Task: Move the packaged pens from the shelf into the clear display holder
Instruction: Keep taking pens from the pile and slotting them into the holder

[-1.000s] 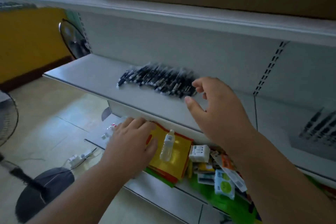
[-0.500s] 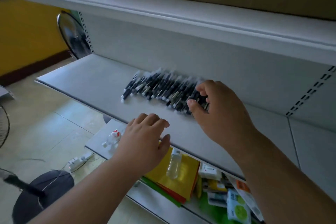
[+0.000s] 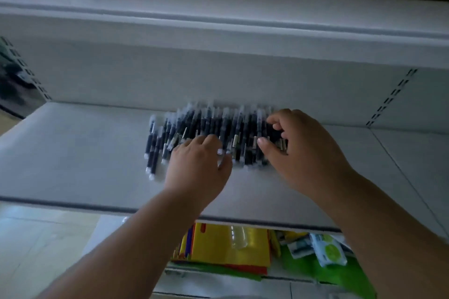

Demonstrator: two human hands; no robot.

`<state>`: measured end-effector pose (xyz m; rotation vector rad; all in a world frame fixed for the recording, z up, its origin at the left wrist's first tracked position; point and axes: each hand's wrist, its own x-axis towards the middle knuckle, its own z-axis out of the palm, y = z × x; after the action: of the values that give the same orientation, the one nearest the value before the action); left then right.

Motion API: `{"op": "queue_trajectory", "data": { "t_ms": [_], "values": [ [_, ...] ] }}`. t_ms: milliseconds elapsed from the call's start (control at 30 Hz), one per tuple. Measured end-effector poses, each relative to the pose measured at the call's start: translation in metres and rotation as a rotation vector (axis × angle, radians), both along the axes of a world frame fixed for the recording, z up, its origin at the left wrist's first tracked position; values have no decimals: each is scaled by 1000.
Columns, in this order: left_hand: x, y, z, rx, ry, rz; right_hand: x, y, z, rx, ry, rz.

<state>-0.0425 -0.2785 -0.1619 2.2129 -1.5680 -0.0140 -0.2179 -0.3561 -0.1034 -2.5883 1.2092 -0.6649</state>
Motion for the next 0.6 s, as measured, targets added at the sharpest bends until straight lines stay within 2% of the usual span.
{"op": "queue_trajectory", "data": {
  "t_ms": [200, 500, 600],
  "values": [
    [15, -36, 0, 228, -137, -30, -3, 12, -8, 25, -15, -135],
    [33, -47, 6, 254, -95, -126, -3, 14, -14, 21, -6, -191],
    [32, -50, 6, 269, -190, -138, -3, 12, -16, 29, -35, -182]
  ]
}}
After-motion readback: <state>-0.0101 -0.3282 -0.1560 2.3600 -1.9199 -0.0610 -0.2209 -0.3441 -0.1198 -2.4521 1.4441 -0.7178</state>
